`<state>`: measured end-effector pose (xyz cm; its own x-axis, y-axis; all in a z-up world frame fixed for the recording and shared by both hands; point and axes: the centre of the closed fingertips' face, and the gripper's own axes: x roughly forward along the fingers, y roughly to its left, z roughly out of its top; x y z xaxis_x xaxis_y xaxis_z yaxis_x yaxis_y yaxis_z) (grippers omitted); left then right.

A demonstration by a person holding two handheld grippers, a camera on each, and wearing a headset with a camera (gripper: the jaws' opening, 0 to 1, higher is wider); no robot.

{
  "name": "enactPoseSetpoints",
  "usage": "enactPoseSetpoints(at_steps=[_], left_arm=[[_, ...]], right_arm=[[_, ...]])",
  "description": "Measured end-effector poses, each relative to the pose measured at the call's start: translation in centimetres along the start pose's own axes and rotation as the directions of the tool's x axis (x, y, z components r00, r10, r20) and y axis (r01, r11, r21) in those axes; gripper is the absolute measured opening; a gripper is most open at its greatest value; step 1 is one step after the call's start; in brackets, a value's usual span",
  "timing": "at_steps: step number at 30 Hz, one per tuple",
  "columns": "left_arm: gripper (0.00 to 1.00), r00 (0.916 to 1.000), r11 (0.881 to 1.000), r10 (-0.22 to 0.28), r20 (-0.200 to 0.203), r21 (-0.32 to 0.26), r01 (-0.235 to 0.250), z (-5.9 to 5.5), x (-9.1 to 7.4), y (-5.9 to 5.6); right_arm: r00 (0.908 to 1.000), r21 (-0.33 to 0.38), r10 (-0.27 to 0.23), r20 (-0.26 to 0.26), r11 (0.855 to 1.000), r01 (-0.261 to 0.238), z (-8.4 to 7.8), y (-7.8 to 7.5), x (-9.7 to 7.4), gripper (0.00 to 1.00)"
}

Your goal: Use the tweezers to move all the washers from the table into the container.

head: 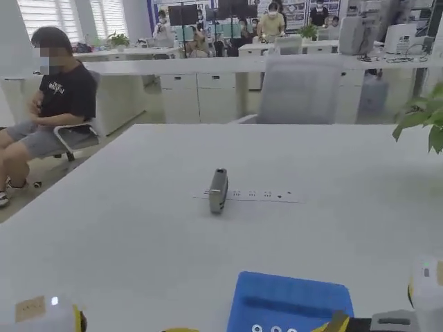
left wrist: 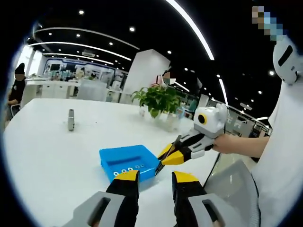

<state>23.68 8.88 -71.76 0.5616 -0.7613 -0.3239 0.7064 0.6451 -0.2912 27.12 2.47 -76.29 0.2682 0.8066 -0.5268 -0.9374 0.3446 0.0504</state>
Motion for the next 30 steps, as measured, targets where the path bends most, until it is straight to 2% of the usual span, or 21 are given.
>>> enactPoseSetpoints(at_steps=[5, 6, 8, 10, 11, 13, 14, 15, 19, 20, 21, 22, 23, 24, 25, 28, 30], left_arm=[[0.22, 0.9936, 0.996, -0.069, -0.09, 0.044, 0.074, -1.0, 1.6, -1.5], [0.22, 0.9893, 0.993, -0.085, -0.118, 0.068, 0.093, -1.3, 1.9, -1.8], [0.21, 0.977, 0.981, -0.157, -0.145, 0.096, 0.171, -1.2, 2.5, -3.1], [0.2, 0.9558, 0.962, -0.209, -0.207, 0.135, 0.239, -1.5, 3.0, -4.1], [0.2, 0.9466, 0.954, -0.216, -0.239, 0.157, 0.257, -1.7, 3.2, -4.2], [0.18, 0.9254, 0.927, -0.219, -0.309, 0.23, 0.296, -2.1, 3.9, -4.4], [0.16, 0.9082, 0.91, -0.225, -0.353, 0.256, 0.325, -2.4, 4.2, -4.6], [0.14, 0.9005, 0.902, -0.222, -0.374, 0.273, 0.336, -2.5, 4.4, -4.7], [0.12, 0.8769, 0.866, -0.221, -0.427, 0.328, 0.378, -2.3, 5.7, -5.2], [0.1, 0.8709, 0.853, -0.226, -0.437, 0.343, 0.393, -2.1, 6.1, -5.5], [0.09, 0.8702, 0.845, -0.223, -0.44, 0.358, 0.397, -2.0, 6.4, -5.6], [0.08, 0.8643, 0.832, -0.226, -0.449, 0.373, 0.412, -1.9, 6.6, -5.9], [0.08, 0.8516, 0.818, -0.238, -0.467, 0.377, 0.435, -1.9, 6.8, -6.5], [0.07, 0.8461, 0.809, -0.242, -0.475, 0.382, 0.446, -1.9, 6.9, -6.8], [0.06, 0.8363, 0.789, -0.251, -0.488, 0.397, 0.468, -1.9, 7.0, -7.3], [0.03, 0.8239, 0.775, -0.258, -0.505, 0.401, 0.488, -1.8, 7.2, -8.0], [0.0, 0.814, 0.76, -0.259, -0.52, 0.41, 0.504, -1.8, 7.2, -8.3]], right_arm=[[0.9999, 0.022, 0.007, -0.008, 1.0, -0.007, -1.8, 0.9, 0.2, 0.03], [1.0, 0.022, 0.008, -0.005, 1.0, -0.008, -2.1, 1.1, 0.2, 0.03], [0.9999, 0.015, 0.01, -0.006, 1.0, -0.01, -2.6, 1.3, 0.3, 0.03], [0.9997, 0.004, 0.02, -0.011, 1.0, -0.02, -3.1, 1.7, 0.3, 0.03], [0.9996, -0.008, 0.026, -0.011, 1.0, -0.026, -3.2, 1.8, 0.2, 0.03], [0.9994, -0.024, 0.033, -0.012, 0.999, -0.034, -3.5, 2.1, 0.1, 0.03], [0.9992, -0.033, 0.039, -0.012, 0.999, -0.039, -3.5, 2.3, 0.1, 0.03], [0.9987, -0.042, 0.049, -0.013, 0.998, -0.049, -3.6, 2.5, 0.0, 0.03], [0.9947, -0.122, 0.078, -0.067, 0.989, -0.085, -4.6, 3.6, -0.1, 0.03], [0.9929, -0.153, 0.078, -0.09, 0.984, -0.091, -4.9, 3.9, -0.2, 0.03], [0.9927, -0.165, 0.075, -0.094, 0.982, -0.09, -5.0, 4.0, -0.2, 0.03], [0.9922, -0.172, 0.076, -0.098, 0.981, -0.092, -5.0, 4.2, -0.1, 0.03], [0.992, -0.175, 0.077, -0.1, 0.98, -0.094, -5.1, 4.4, -0.1, 0.03], [0.9917, -0.183, 0.077, -0.103, 0.979, -0.095, -5.1, 4.5, -0.1, 0.03], [0.9918, -0.187, 0.076, -0.103, 0.978, -0.094, -5.1, 4.5, -0.1, 0.03], [0.9923, -0.2, 0.069, -0.103, 0.976, -0.089, -5.0, 4.5, -0.2, 0.03], [0.9929, -0.203, 0.065, -0.099, 0.976, -0.084, -5.0, 4.3, -0.3, 0.03]])
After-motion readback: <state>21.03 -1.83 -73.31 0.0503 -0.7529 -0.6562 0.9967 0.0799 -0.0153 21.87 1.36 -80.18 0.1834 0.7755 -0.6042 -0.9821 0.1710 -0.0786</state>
